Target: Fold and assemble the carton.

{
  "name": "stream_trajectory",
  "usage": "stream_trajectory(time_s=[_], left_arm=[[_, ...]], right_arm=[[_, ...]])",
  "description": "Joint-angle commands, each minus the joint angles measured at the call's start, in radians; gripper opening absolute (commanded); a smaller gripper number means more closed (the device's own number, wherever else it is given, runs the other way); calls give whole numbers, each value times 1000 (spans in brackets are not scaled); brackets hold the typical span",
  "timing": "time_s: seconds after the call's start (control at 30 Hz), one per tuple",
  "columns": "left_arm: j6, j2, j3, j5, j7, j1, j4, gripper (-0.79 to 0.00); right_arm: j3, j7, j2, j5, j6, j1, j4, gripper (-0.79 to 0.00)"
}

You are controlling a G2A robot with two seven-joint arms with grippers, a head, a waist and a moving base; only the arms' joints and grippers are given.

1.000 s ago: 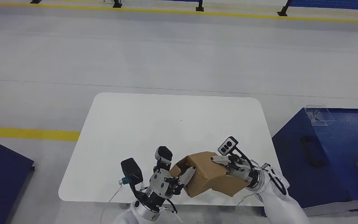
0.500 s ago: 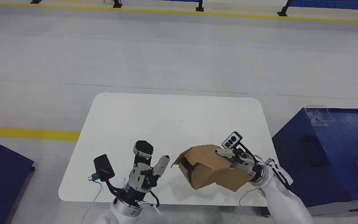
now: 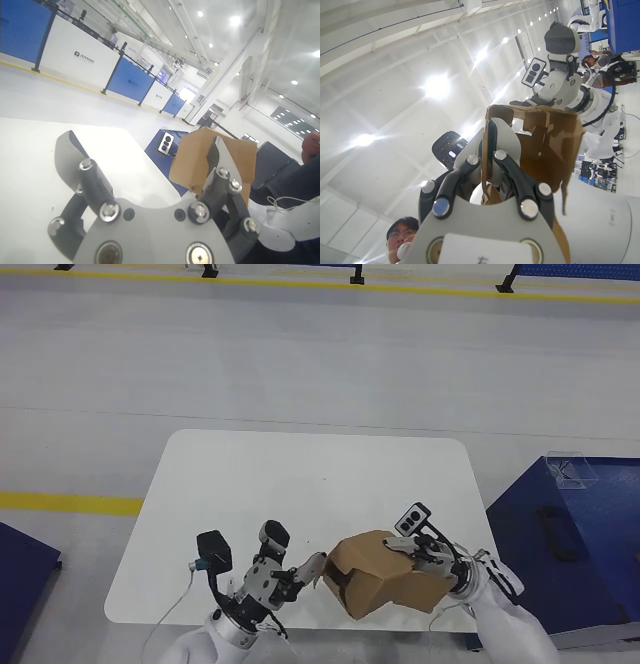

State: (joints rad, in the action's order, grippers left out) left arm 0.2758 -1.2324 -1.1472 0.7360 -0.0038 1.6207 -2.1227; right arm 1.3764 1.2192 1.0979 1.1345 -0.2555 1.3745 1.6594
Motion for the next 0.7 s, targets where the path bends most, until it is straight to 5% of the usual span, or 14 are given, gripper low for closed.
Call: stream_trajectory(time_s=[0.0,0.47,0.67], left_arm=[[6,0,8,3,-23,-1,-5,0],[-60,-6,4,-18,9,-9,1,0],[-12,-4,-7,-31,24,7,-10,0]], right_arm=[[-2,-2,0,-2,2,0,0,-785],[1,-16,1,-4,19,-5,-18,-785],[9,-27,0,-14,25,-6,-25,-785]])
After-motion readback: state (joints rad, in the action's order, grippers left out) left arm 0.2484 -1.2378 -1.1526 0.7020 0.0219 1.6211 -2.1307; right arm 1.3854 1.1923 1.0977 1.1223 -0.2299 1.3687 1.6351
